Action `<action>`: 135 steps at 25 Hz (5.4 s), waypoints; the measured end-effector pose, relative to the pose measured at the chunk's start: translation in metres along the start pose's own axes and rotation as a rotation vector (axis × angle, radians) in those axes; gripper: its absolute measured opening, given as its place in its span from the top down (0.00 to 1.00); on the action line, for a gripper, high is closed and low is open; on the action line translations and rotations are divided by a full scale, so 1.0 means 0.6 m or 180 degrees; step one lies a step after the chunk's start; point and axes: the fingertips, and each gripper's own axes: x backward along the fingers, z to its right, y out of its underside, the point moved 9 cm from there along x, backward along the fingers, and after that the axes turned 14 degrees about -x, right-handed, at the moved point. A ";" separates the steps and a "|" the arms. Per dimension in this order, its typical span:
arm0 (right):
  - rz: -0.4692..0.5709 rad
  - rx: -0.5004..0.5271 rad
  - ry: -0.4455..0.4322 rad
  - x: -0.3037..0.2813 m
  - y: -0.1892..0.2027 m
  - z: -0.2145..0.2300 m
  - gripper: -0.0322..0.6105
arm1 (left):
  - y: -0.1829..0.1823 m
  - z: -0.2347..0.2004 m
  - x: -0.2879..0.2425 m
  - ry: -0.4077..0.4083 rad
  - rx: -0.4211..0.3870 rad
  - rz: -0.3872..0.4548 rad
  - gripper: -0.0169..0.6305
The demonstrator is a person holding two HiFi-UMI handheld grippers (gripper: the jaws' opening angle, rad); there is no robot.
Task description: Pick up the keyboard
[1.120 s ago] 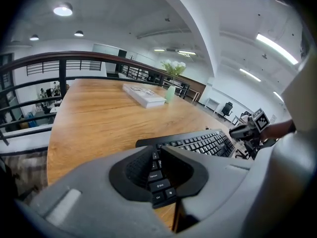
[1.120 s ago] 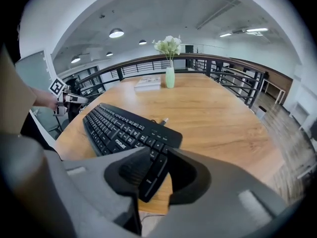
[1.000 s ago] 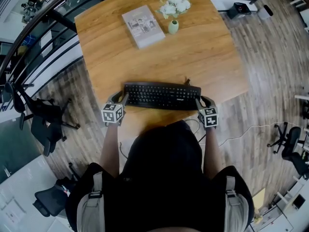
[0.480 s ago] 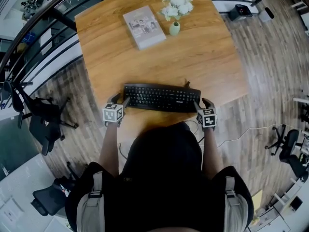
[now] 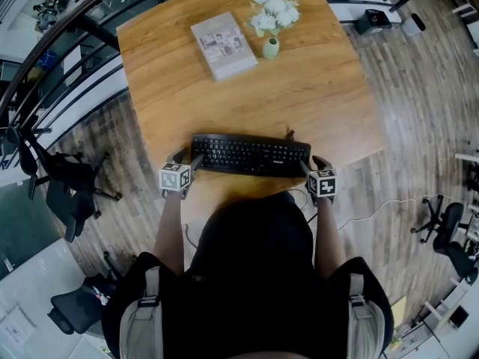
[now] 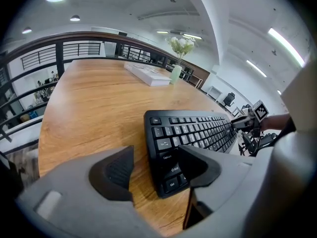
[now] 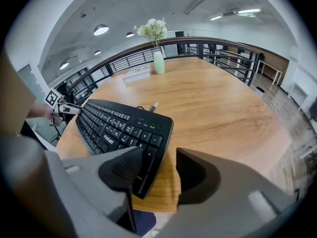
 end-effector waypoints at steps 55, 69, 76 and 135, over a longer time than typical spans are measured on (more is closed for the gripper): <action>0.0028 -0.0684 -0.0681 0.009 0.005 -0.002 0.63 | 0.013 0.026 0.010 0.0155 0.0456 0.0305 0.57; 0.0607 -0.0368 -0.0840 0.089 -0.074 -0.055 0.63 | -0.059 0.024 0.113 -0.0139 0.0230 0.0984 0.57; 0.0868 -0.0215 -0.0889 0.137 -0.092 -0.086 0.63 | -0.079 0.029 0.169 -0.0243 0.0114 0.1219 0.57; 0.1597 0.0232 -0.0987 0.319 0.039 -0.273 0.63 | 0.025 0.094 0.472 -0.0705 -0.0323 0.1938 0.57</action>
